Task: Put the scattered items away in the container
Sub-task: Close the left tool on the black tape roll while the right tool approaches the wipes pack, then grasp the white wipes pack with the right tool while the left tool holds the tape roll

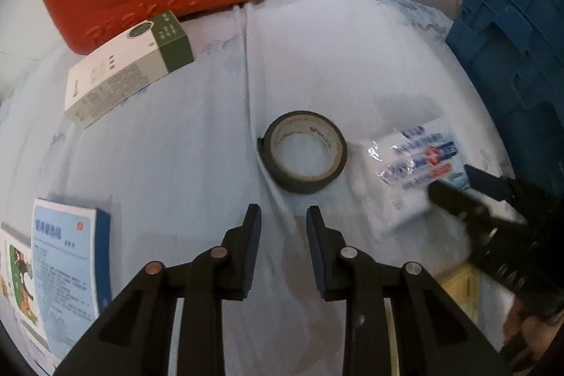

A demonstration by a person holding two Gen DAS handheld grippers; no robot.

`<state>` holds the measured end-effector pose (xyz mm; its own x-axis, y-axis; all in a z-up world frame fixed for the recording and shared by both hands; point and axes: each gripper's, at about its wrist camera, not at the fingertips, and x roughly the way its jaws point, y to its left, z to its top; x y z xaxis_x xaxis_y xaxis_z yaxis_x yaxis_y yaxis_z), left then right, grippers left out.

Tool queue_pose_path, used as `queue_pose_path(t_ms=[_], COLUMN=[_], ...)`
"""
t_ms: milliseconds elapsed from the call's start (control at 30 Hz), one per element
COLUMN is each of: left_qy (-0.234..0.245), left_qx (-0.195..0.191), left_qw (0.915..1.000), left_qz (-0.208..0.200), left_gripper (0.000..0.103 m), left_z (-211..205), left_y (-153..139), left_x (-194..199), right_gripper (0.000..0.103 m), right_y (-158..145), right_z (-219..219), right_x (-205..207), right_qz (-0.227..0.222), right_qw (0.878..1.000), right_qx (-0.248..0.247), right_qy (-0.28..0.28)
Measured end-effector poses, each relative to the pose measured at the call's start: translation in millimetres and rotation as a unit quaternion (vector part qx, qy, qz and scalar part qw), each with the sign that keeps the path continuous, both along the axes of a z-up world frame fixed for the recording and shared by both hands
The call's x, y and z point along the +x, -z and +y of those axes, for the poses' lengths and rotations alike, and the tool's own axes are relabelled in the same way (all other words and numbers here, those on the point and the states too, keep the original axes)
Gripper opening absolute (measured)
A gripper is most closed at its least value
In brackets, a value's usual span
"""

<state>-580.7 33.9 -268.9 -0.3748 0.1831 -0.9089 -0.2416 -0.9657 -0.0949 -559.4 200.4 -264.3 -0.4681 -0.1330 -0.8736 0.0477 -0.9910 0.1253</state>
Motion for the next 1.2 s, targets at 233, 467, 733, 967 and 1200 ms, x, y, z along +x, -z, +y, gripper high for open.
queue_pose_path(t_ms=[233, 467, 733, 967, 1200], left_qy=[-0.029, -0.035, -0.028, -0.061, -0.077], left_qx=[0.035, 0.006, 0.000, 0.002, 0.005], left_qw=[0.9989, 0.9994, 0.9995, 0.9981, 0.9970], left_qz=[0.006, -0.003, -0.013, -0.005, -0.004], left_gripper=[0.042, 0.041, 0.010, 0.009, 0.009], left_z=[-11.9, 0.2, -12.2, -52.0, -72.5], left_y=[-23.0, -3.3, 7.3, -11.6, -24.5], left_x=[-7.8, -40.5, -30.9, -0.6, 17.3], right_gripper=[0.034, 0.043, 0.093, 0.103, 0.093], right_y=[0.2, -12.1, -10.5, 9.1, 17.9], right_z=[11.5, 26.6, -8.9, -34.6, -66.2], right_x=[20.5, 15.4, -6.3, -21.7, -20.1], right_qz=[-0.045, -0.019, -0.011, -0.030, -0.013], right_qw=[0.998, 0.999, 0.998, 0.998, 0.997], right_qx=[-0.036, -0.037, 0.002, -0.020, 0.044], right_qy=[-0.018, 0.008, -0.056, -0.059, -0.057])
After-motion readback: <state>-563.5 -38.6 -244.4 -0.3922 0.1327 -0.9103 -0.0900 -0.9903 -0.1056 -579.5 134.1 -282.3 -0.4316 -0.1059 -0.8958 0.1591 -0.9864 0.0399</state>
